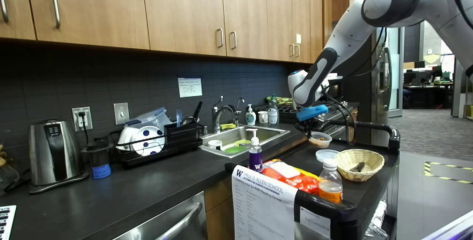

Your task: Move the plastic bowl to the right

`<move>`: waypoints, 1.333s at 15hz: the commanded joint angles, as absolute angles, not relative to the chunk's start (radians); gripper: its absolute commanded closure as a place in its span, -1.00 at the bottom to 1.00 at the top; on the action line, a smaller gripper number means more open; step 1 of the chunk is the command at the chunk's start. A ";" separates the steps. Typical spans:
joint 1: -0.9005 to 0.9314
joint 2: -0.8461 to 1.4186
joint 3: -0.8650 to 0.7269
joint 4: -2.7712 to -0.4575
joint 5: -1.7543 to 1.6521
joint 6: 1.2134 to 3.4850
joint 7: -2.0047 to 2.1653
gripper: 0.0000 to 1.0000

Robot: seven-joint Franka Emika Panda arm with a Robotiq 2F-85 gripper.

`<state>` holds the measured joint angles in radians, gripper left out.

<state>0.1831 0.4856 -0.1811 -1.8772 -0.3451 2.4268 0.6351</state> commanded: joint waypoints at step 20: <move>0.249 0.561 -0.238 -1.804 -0.379 2.458 1.047 0.98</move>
<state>0.2152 0.5562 -0.2101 -1.8076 -0.3504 2.4664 0.9603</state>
